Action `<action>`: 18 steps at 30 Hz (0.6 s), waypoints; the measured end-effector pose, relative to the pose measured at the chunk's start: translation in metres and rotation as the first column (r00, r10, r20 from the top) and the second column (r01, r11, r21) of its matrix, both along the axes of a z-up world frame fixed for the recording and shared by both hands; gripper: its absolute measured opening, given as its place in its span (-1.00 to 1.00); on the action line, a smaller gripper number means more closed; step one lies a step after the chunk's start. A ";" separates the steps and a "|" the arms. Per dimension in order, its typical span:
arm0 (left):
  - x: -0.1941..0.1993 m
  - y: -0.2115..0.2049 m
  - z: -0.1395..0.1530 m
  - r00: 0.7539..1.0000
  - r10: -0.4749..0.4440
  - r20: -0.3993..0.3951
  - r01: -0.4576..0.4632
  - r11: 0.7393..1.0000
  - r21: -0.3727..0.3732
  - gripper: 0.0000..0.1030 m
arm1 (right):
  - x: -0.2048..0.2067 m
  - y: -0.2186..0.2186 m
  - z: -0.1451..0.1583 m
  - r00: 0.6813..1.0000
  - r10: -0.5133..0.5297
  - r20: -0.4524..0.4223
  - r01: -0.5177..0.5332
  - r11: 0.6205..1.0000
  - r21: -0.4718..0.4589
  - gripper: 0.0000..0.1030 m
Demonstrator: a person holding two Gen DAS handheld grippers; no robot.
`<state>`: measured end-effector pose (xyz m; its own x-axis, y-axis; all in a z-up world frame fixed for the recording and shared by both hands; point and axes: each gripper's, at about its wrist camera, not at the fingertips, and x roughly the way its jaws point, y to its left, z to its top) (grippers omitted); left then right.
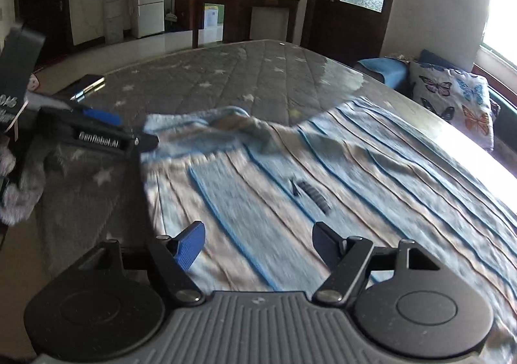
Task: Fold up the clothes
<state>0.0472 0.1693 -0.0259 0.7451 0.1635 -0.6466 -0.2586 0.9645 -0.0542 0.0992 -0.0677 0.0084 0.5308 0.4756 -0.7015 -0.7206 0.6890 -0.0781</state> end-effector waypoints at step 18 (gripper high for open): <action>-0.001 0.004 0.005 0.997 -0.072 0.030 0.075 0.990 -0.117 -0.32 | 0.004 0.063 -0.013 0.997 0.077 -0.030 -0.077 0.997 -0.011 0.45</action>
